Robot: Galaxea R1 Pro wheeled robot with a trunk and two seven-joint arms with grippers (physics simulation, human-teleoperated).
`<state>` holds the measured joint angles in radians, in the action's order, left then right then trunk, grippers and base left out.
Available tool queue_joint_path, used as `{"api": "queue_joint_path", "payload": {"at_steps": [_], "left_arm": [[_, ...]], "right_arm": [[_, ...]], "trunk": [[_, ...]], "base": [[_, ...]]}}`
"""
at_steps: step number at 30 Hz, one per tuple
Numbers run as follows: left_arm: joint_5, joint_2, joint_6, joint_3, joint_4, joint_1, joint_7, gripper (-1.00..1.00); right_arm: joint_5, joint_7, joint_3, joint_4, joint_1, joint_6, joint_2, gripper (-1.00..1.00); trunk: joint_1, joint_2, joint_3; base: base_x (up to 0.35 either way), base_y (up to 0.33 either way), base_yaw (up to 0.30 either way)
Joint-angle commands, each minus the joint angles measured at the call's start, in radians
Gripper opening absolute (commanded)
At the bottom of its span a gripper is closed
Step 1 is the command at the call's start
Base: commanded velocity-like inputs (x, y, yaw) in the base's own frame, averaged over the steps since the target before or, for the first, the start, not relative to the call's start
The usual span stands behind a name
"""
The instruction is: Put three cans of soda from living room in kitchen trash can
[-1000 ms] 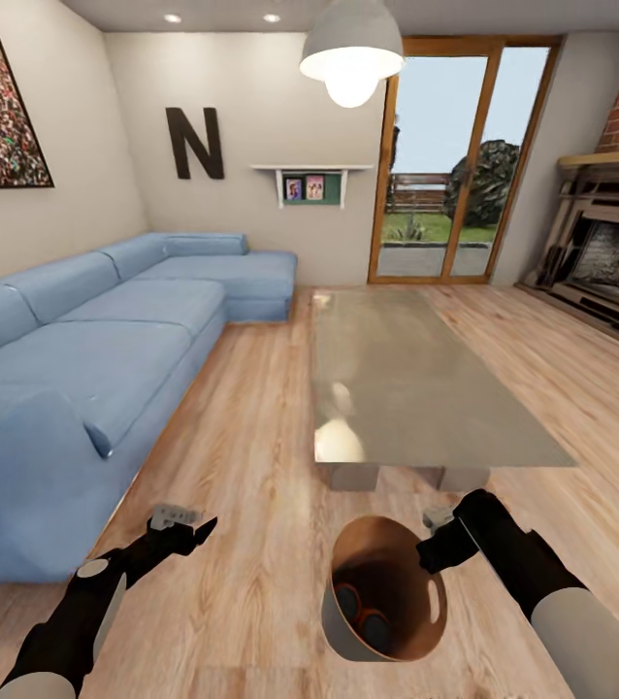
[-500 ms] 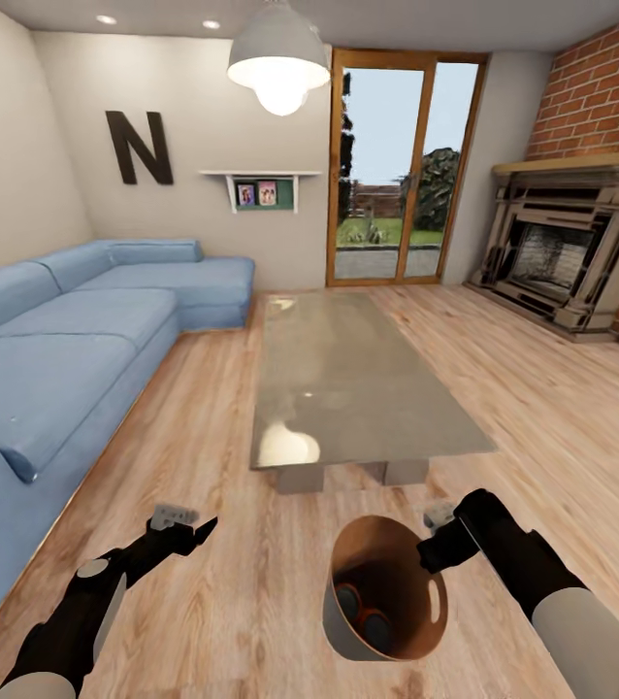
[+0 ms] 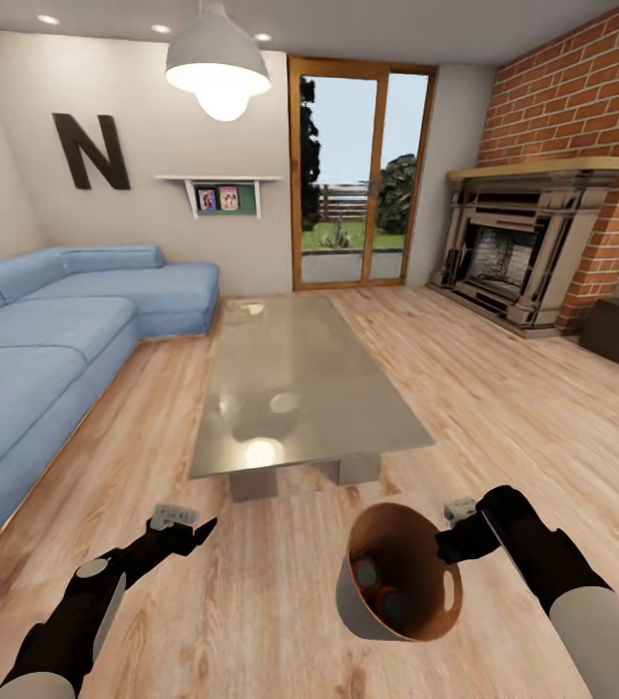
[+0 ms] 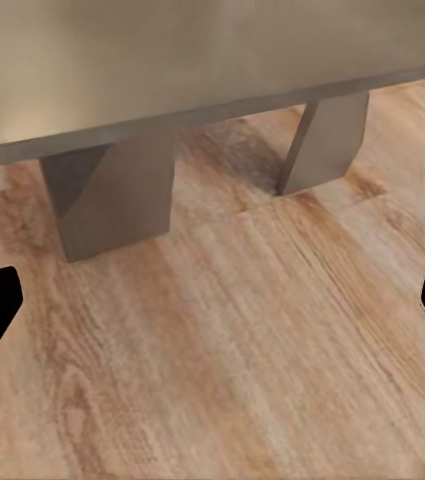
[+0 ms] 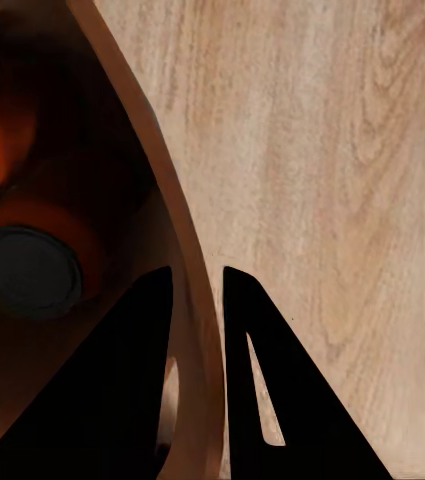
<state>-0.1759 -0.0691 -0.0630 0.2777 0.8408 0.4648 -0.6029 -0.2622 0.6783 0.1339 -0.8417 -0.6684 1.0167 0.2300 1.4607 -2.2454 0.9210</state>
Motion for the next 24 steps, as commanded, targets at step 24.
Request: {"api": "queue_joint_path", "payload": {"at_steps": [24], "left_arm": [[-0.001,0.006,-0.016,0.000,-0.037,0.002,0.003,1.00]], "right_arm": [[0.035,0.003,-0.060,0.005,0.005,0.011,0.055,-1.00]], "trunk": [[0.000,0.000,-0.001]], "base": [[0.167,-0.251,-0.008]]}}
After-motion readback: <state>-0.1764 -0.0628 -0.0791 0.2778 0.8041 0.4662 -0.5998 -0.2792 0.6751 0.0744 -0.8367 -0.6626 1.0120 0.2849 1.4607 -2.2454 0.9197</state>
